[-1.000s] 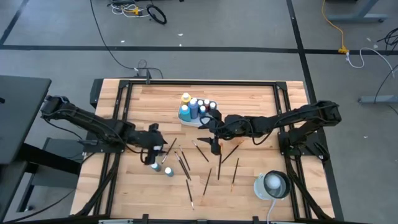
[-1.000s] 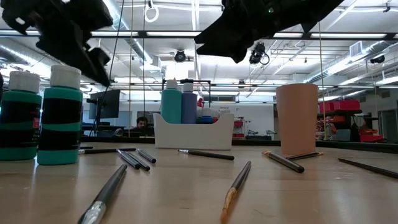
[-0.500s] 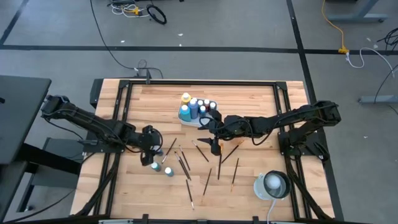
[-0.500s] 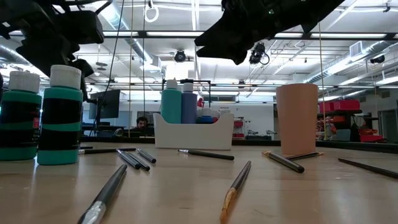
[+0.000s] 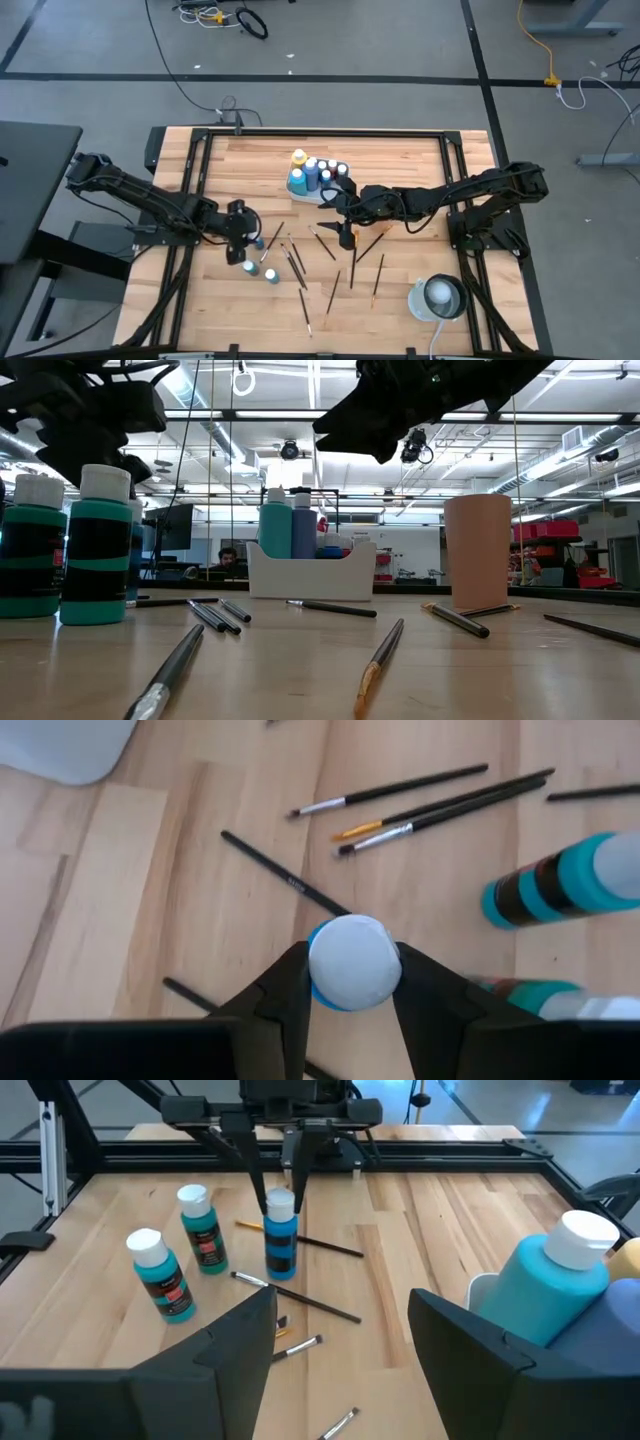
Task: Pick & Place Paint Supplies
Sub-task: Put the small light blue paint bottle into the bin
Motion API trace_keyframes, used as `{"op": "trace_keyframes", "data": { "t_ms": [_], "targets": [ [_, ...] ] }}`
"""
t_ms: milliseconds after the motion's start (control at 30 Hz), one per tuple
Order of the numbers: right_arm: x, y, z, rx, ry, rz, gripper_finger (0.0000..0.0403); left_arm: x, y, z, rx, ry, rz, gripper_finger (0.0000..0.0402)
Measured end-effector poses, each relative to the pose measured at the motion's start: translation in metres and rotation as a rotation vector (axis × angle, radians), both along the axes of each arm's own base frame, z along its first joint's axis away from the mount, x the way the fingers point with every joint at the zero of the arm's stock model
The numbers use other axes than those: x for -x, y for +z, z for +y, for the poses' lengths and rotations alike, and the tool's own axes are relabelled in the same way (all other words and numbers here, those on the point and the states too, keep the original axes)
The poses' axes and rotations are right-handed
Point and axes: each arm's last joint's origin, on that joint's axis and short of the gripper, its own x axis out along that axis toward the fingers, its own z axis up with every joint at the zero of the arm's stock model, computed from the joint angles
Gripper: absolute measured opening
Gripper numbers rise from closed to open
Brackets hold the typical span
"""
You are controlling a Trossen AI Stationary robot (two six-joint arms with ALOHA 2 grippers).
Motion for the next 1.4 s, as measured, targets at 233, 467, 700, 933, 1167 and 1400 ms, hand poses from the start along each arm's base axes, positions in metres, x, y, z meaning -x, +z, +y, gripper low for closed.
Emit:
{"op": "trace_keyframes", "data": {
  "t_ms": [233,467,700,933,1167,1400],
  "targets": [
    [-0.003,-0.002,0.0,-0.042,-0.015,-0.022,0.0233,-0.011,0.015,-0.001,-0.08,-0.054,-0.13,0.0124],
    [-0.014,-0.019,-0.001,-0.02,-0.025,-0.014,0.0233,-0.032,0.046,0.003,-0.15,-0.08,-0.406,0.0125],
    [-0.01,-0.01,-0.006,-0.018,-0.053,-0.042,0.0233,-0.058,0.05,0.018,-0.236,-0.047,-0.485,0.0125],
    [0.004,0.002,-0.007,-0.021,-0.054,0.02,0.0233,-0.104,0.057,0.038,-0.307,-0.014,-0.383,0.0125],
    [0.018,0.0,-0.011,0.022,-0.189,0.154,0.0233,-0.146,0.041,0.066,-0.345,0.08,-0.177,0.0125],
    [0.023,-0.007,-0.014,0.079,-0.293,0.233,0.0233,-0.156,0.036,0.087,-0.321,0.18,-0.144,0.0125]
  ]
}}
